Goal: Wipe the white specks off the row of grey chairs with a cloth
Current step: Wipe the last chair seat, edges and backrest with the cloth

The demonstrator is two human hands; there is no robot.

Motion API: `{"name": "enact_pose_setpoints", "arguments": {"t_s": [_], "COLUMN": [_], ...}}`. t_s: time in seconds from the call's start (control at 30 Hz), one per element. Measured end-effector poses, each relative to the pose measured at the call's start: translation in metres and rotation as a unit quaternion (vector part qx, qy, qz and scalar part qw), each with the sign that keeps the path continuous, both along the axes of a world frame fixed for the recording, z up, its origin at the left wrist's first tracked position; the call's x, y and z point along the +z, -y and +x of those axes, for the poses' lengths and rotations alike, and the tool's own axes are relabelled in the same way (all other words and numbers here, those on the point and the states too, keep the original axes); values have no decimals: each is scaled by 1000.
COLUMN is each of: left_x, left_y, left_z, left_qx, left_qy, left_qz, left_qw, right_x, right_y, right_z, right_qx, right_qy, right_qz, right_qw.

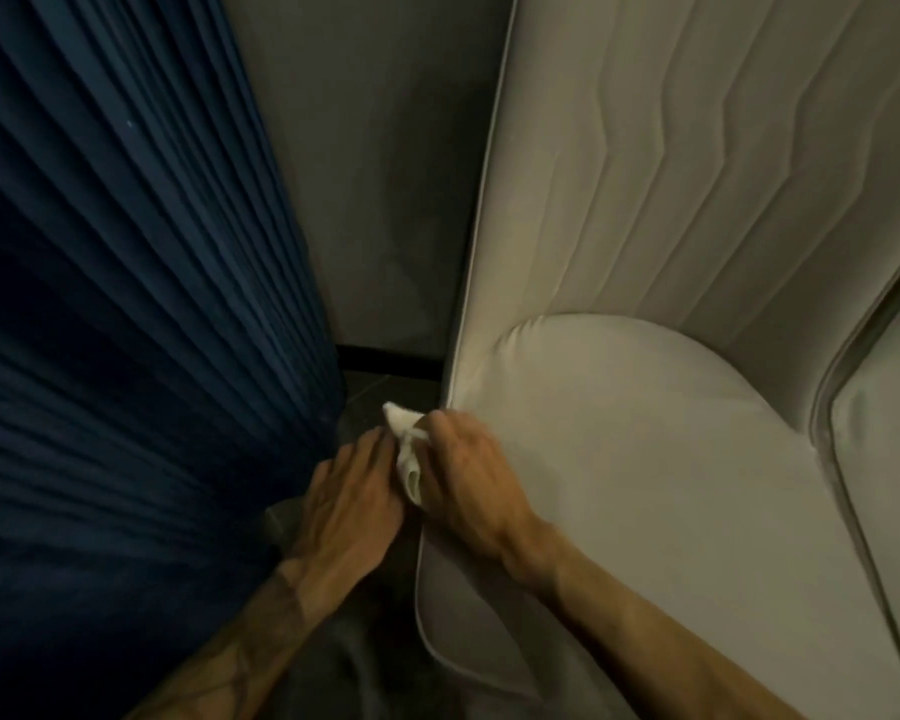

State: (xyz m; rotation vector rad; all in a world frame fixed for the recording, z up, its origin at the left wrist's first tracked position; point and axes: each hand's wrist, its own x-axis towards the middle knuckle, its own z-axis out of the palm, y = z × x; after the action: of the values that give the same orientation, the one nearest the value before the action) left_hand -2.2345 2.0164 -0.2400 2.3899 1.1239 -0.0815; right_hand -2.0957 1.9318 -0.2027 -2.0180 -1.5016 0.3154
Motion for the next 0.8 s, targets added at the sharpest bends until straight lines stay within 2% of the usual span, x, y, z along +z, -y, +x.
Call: {"name": "enact_pose_setpoints", "arguments": {"t_s": [0.07,0.13,0.17,0.23,0.33,0.37,0.5,0.6,0.73,0.8], "left_x": [10,24,32,48,72,79,113,153,212,253], "left_y": [1,6,8,12,19,21,29,47,63,72], "left_z": [-15,-24,-27,-36,-60,-70,-100,-104,-90,-79], "left_qx": [-1,-2,-7,-8,6,8,7,-19,-50,-74], "left_qy": [-49,-76,-83,-104,-169,-187,-206,-218,-225,-216], "left_qz": [2,2,6,16,16,13,18,7,-19,-19], "left_qw": [999,997,996,994,985,982,978,976,973,973], "right_x": [6,8,9,2,-5,0,35,85,149,194], "right_y": [0,-6,-9,-15,-4,4,43,72,95,108], "right_z": [14,22,15,-28,-118,-133,-120,-88,-58,-43], "right_qx": [-71,-203,-231,-158,55,76,-27,-123,-173,-181], "right_qy": [11,76,104,121,37,17,-104,-231,-282,-276], "right_qz": [-18,-73,-111,-179,-232,-235,-185,-153,-211,-240], "right_qw": [997,974,961,963,970,969,977,953,920,913]}}
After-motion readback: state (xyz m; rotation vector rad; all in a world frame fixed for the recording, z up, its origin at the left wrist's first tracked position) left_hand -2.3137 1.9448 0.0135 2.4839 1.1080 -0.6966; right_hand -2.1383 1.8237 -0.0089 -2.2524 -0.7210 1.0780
